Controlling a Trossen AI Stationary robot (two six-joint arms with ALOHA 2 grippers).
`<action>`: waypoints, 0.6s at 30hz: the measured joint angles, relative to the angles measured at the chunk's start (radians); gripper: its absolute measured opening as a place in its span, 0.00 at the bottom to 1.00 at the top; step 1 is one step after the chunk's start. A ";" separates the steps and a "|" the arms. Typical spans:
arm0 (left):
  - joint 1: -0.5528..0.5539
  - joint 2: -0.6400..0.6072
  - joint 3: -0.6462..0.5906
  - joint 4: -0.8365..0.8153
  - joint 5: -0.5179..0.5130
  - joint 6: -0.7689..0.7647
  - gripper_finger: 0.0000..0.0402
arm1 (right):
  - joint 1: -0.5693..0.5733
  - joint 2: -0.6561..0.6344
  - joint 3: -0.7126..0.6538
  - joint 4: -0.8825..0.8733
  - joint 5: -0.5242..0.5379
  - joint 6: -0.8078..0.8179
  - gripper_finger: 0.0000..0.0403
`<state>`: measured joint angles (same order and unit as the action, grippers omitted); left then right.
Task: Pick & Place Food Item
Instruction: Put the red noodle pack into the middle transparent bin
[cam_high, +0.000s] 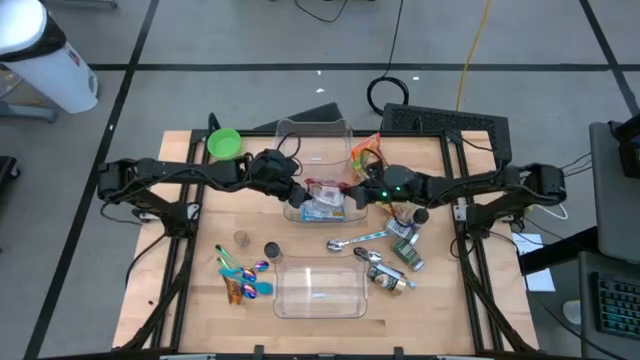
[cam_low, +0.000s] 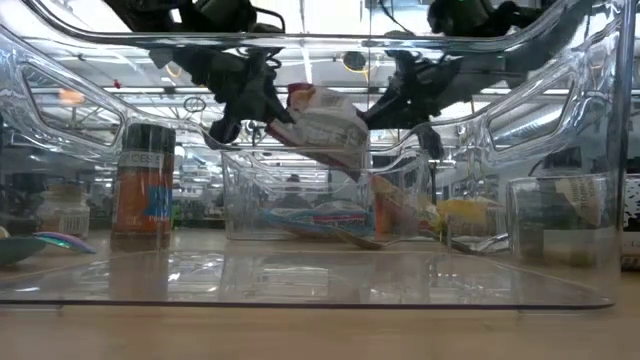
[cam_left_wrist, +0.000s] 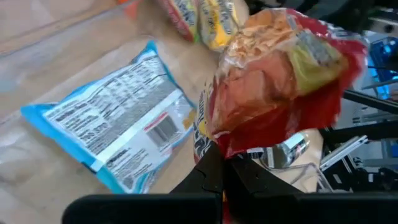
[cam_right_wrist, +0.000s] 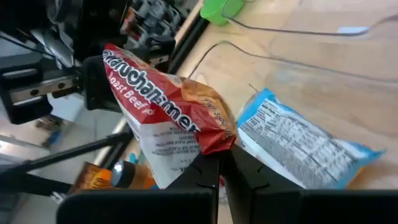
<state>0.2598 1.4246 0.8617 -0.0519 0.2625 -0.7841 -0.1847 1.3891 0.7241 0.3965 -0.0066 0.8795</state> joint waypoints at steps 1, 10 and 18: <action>0.001 0.000 -0.003 -0.002 0.000 0.001 0.00 | -0.006 0.015 0.024 -0.017 -0.016 -0.008 0.00; 0.016 0.000 -0.005 -0.055 0.001 0.007 0.02 | -0.026 0.098 0.139 -0.151 -0.049 -0.010 0.00; 0.024 0.003 -0.005 -0.077 -0.001 0.001 0.02 | -0.025 0.098 0.139 -0.209 -0.047 0.002 0.00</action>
<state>0.2836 1.4277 0.8564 -0.1285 0.2611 -0.7826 -0.2102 1.4872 0.8633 0.1870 -0.0532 0.8814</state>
